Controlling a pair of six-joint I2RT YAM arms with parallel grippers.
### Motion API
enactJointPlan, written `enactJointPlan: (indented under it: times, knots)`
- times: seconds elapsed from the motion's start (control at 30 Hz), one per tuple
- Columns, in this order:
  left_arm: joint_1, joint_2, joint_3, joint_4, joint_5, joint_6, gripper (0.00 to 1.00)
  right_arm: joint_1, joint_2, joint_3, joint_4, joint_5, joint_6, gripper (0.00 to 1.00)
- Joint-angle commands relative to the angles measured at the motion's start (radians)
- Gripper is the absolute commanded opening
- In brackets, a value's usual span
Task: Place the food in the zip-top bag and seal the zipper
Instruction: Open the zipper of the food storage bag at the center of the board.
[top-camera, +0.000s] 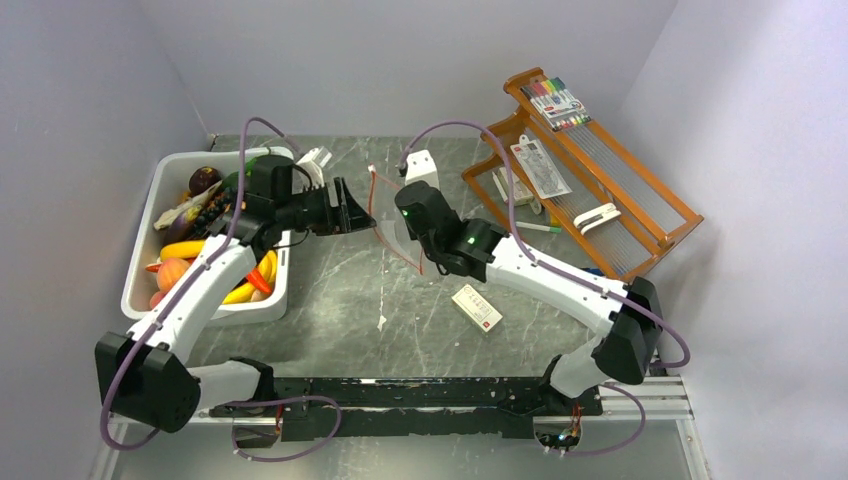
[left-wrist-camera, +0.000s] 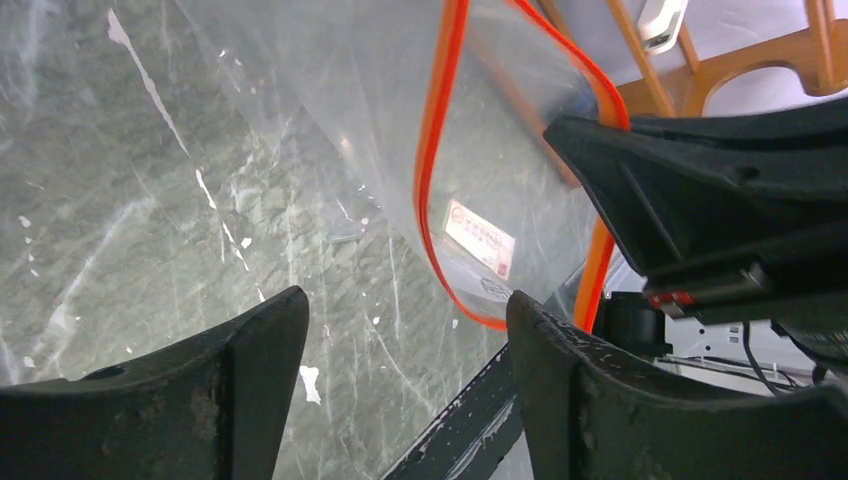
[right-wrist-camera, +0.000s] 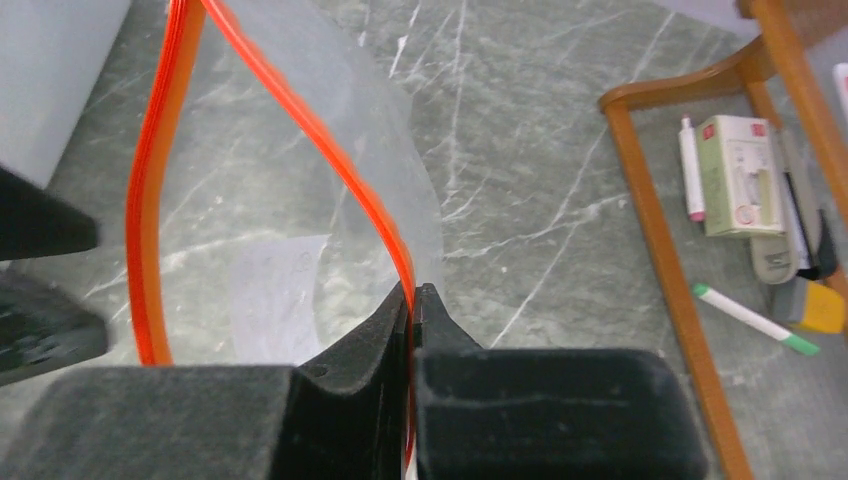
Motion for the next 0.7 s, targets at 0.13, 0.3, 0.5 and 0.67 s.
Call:
enactJointPlan:
  times: [0.13,0.3,0.5,0.67]
  knots:
    - [-0.006,-0.133,0.093,-0.128,-0.189,0.023,0.96,-0.029,-0.016,0.102,-0.085,0.039,-0.111,0.0]
    - [-0.003,-0.161,0.119,-0.216,-0.39,0.036,1.0,-0.029,-0.018,0.138,-0.152,0.08,-0.151,0.0]
    - [0.006,-0.141,0.146,-0.309,-0.595,0.034,0.96,-0.029,-0.002,0.092,-0.106,-0.016,-0.123,0.0]
    - [0.09,-0.13,0.148,-0.343,-0.628,0.03,0.91,-0.029,0.012,0.005,-0.011,-0.159,-0.075,0.0]
